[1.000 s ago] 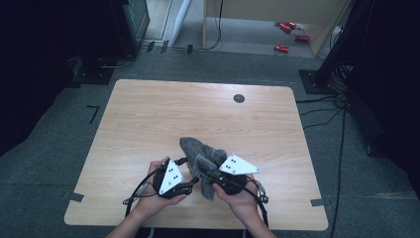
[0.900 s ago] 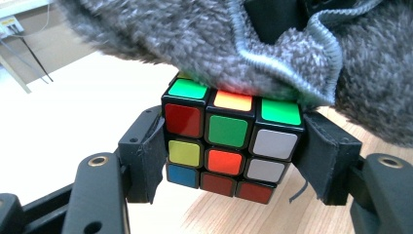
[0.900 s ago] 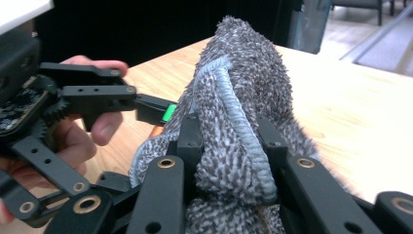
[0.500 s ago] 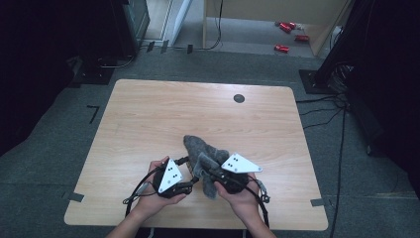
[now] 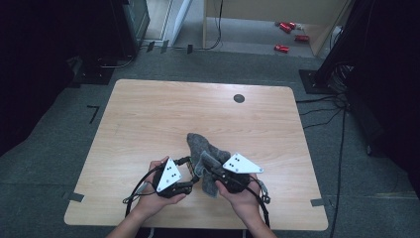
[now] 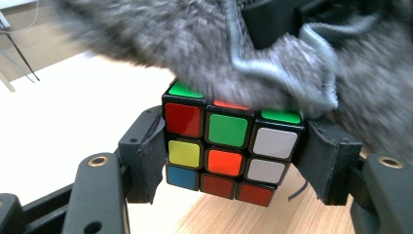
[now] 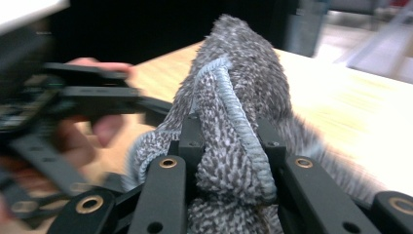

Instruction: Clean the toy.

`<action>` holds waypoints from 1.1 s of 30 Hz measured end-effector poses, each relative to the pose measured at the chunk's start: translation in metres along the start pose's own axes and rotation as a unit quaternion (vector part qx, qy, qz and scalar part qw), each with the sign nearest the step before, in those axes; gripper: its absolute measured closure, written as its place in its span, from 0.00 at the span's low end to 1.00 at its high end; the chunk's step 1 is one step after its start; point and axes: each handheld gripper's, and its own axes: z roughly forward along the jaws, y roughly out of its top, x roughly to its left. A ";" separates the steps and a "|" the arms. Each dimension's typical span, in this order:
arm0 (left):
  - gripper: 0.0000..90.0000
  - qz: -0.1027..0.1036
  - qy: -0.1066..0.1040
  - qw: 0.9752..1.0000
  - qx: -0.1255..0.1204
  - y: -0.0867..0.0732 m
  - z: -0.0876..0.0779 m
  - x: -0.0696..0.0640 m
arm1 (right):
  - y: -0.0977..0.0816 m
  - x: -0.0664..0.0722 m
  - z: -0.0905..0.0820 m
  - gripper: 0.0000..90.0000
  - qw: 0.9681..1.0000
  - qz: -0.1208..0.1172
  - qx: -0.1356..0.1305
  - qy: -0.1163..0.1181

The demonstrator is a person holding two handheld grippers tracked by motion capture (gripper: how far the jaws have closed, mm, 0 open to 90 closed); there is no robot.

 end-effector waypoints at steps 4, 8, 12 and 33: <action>0.38 -0.007 -0.009 1.000 0.000 0.000 0.002 -0.002 | 0.001 0.017 0.002 0.80 0.999 -0.033 -0.001 0.003; 0.38 -0.009 -0.012 1.000 -0.002 -0.001 0.001 -0.001 | 0.000 0.029 0.007 0.80 0.998 -0.058 -0.001 0.027; 0.38 -0.011 -0.014 1.000 -0.006 0.000 0.000 0.000 | 0.000 0.012 0.003 0.80 0.999 -0.029 -0.010 0.009; 0.38 -0.061 -0.047 0.994 -0.082 -0.005 -0.013 0.021 | -0.005 -0.038 -0.016 0.80 0.994 0.089 -0.056 -0.025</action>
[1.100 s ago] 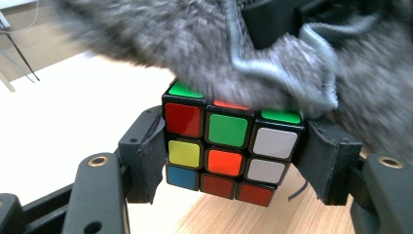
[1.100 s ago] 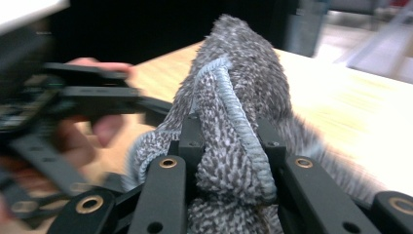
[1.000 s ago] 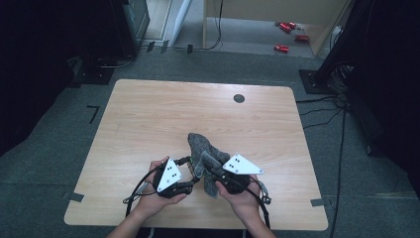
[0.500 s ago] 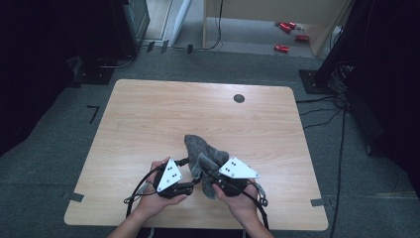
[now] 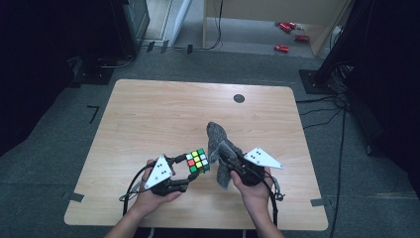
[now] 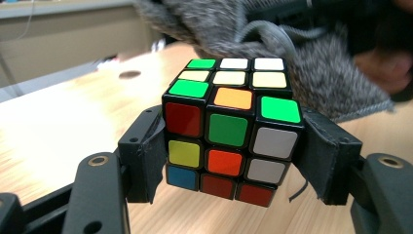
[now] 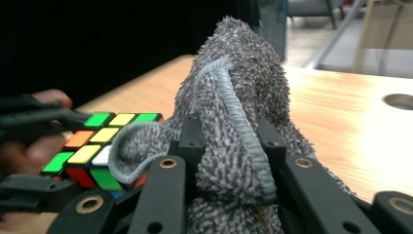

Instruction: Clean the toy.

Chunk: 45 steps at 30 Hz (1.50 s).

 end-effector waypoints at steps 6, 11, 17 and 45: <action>0.38 -0.025 -0.022 0.999 -0.036 0.002 -0.007 0.004 | 0.000 0.016 0.004 0.80 0.996 0.013 -0.030 0.087; 0.38 -0.055 -0.029 0.997 -0.049 0.005 -0.010 0.008 | -0.017 0.013 0.016 0.81 0.996 -0.012 0.003 0.085; 0.38 -0.061 -0.031 0.997 -0.046 0.004 -0.010 0.012 | -0.017 0.010 0.017 0.81 0.996 -0.022 0.015 0.082; 0.38 -0.129 -0.014 0.987 -0.090 0.009 -0.021 0.024 | -0.032 0.010 0.027 0.81 0.994 -0.014 0.057 0.092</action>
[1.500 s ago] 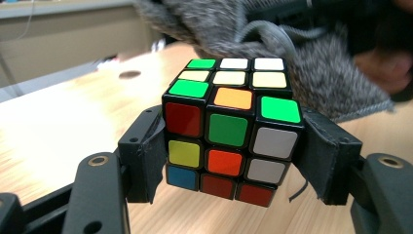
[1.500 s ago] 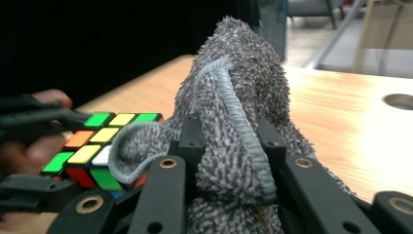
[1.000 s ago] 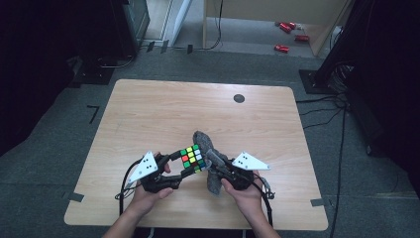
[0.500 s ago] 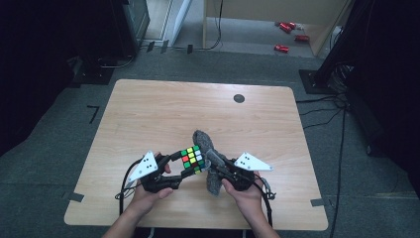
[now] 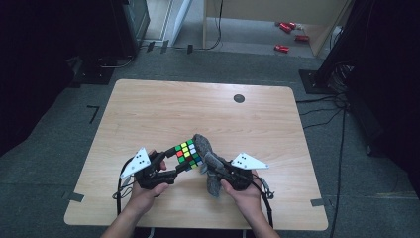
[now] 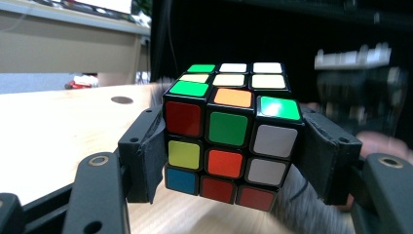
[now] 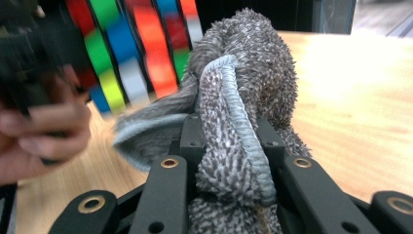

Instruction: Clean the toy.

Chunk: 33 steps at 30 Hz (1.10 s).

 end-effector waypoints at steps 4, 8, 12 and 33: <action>0.38 0.004 0.013 1.000 -0.018 0.002 -0.002 -0.003 | -0.005 0.018 0.012 0.81 0.999 -0.021 0.008 0.023; 0.38 0.012 0.021 1.000 -0.008 -0.001 0.001 -0.006 | -0.001 0.030 0.013 0.81 0.999 -0.037 -0.008 0.009; 0.38 0.007 0.015 1.000 -0.003 -0.002 0.005 -0.009 | 0.000 0.021 0.005 0.81 0.999 0.004 -0.040 -0.021; 0.38 0.006 0.031 0.999 0.006 -0.004 0.008 -0.009 | -0.011 0.056 0.021 0.81 0.998 -0.065 0.004 0.027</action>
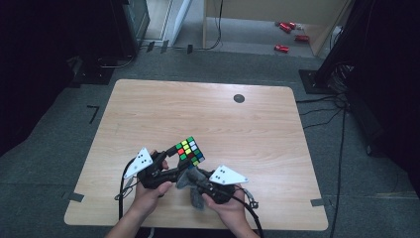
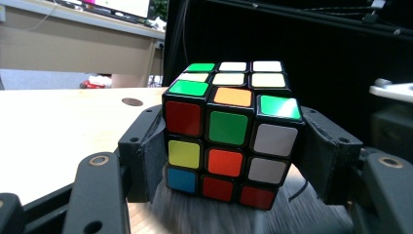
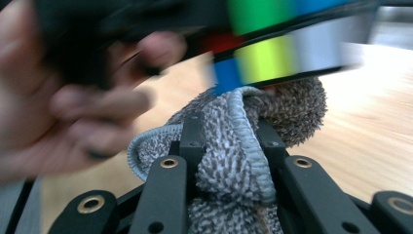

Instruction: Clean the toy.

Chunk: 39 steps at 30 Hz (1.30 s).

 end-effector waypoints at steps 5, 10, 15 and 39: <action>0.38 0.005 0.010 1.000 -0.009 0.006 -0.006 0.005 | 0.005 -0.003 -0.004 0.80 1.000 -0.021 -0.003 0.010; 0.38 -0.003 0.020 1.000 -0.009 0.006 -0.009 0.012 | 0.004 -0.038 -0.018 0.80 0.996 -0.020 0.025 -0.088; 0.38 -0.004 0.031 1.000 -0.005 0.006 -0.007 0.011 | -0.002 -0.070 -0.031 0.79 0.985 0.025 0.048 -0.165; 0.38 0.013 0.086 0.996 0.035 0.000 0.001 0.008 | -0.005 -0.063 -0.018 0.20 0.981 0.006 0.069 -0.184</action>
